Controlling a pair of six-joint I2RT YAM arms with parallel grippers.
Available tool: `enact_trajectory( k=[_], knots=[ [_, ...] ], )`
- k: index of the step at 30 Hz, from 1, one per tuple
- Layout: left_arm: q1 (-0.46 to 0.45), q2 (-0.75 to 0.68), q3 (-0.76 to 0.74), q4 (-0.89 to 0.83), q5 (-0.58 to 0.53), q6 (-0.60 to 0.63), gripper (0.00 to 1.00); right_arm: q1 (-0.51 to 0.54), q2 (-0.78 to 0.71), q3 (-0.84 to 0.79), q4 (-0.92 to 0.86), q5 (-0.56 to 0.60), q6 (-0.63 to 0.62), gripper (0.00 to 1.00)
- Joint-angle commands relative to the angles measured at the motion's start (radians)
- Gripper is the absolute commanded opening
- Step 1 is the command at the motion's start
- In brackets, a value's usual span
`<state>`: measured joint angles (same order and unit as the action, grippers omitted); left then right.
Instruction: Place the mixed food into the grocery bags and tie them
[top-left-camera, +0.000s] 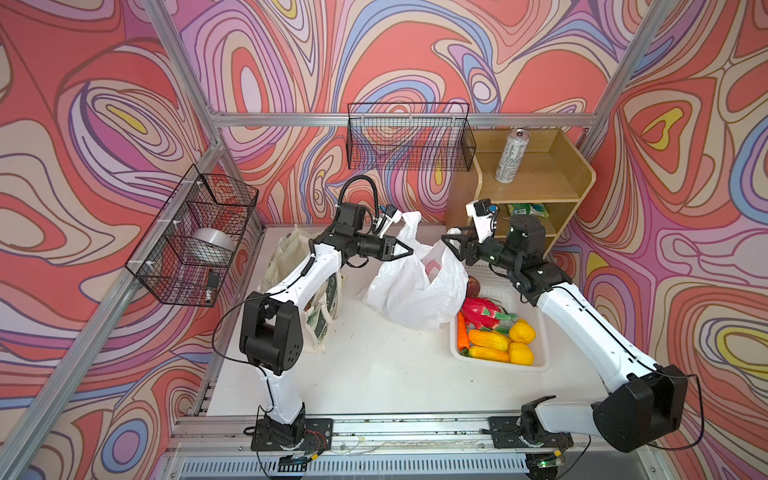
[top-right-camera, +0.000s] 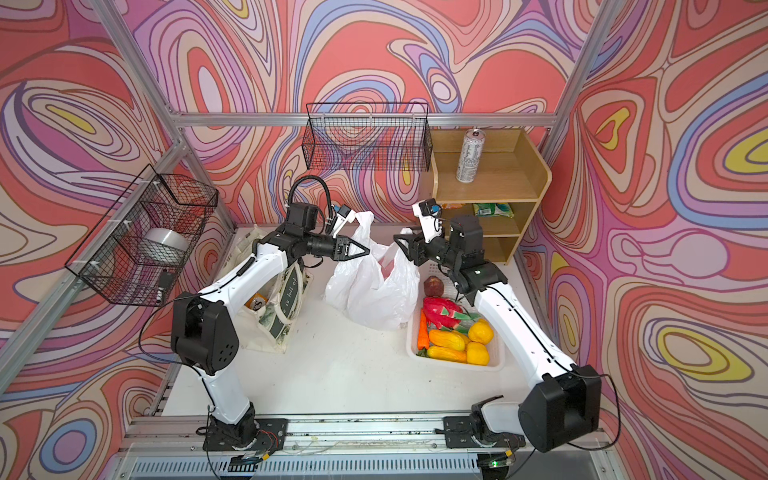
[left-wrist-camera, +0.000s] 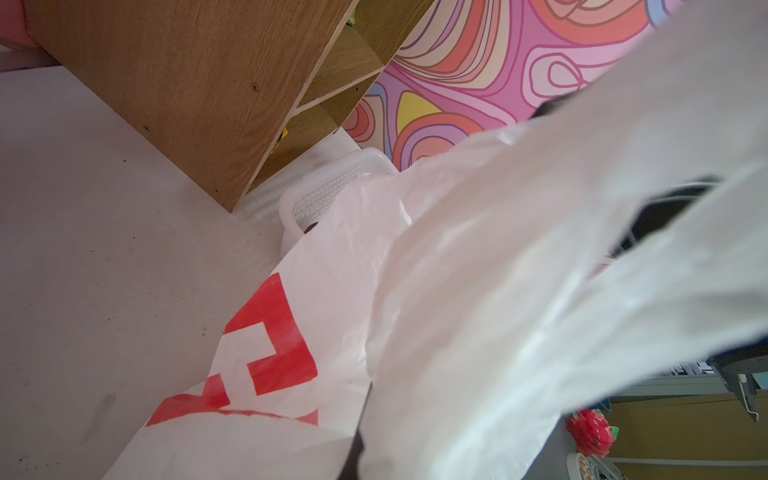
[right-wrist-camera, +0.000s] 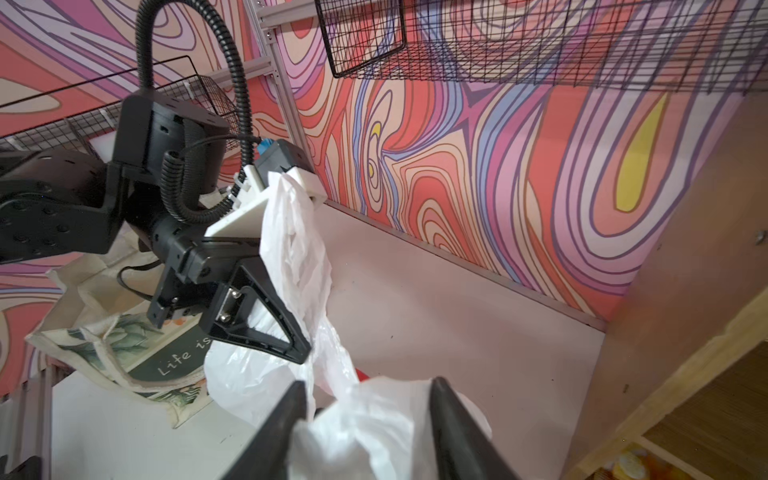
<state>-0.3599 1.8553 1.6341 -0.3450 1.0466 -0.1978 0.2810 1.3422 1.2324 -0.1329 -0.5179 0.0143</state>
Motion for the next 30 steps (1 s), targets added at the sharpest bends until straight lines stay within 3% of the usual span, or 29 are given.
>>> enact_trajectory(
  k=[1,4,6,9,12,26,30],
  knots=[
    [0.005,0.019,0.044,-0.068,-0.046,0.021,0.00,-0.001,0.013,0.070,-0.039,-0.074,-0.005,0.04],
    [-0.003,0.003,0.031,-0.074,-0.113,0.028,0.00,0.008,0.088,0.216,-0.178,-0.204,-0.057,0.00],
    [-0.002,0.011,0.049,-0.084,-0.051,0.064,0.00,0.049,0.173,0.345,-0.338,-0.236,-0.155,0.00],
    [0.002,0.086,0.179,-0.232,0.038,0.123,0.00,0.130,0.289,0.498,-0.552,-0.169,-0.303,0.00],
    [0.003,0.161,0.303,-0.403,0.068,0.207,0.00,0.178,0.365,0.571,-0.651,-0.093,-0.383,0.00],
    [0.002,0.148,0.341,-0.587,0.152,0.440,0.00,0.185,0.370,0.514,-0.530,-0.062,-0.368,0.00],
    [0.003,0.150,0.368,-0.671,0.180,0.525,0.12,0.185,0.369,0.494,-0.499,-0.058,-0.360,0.00]
  ],
)
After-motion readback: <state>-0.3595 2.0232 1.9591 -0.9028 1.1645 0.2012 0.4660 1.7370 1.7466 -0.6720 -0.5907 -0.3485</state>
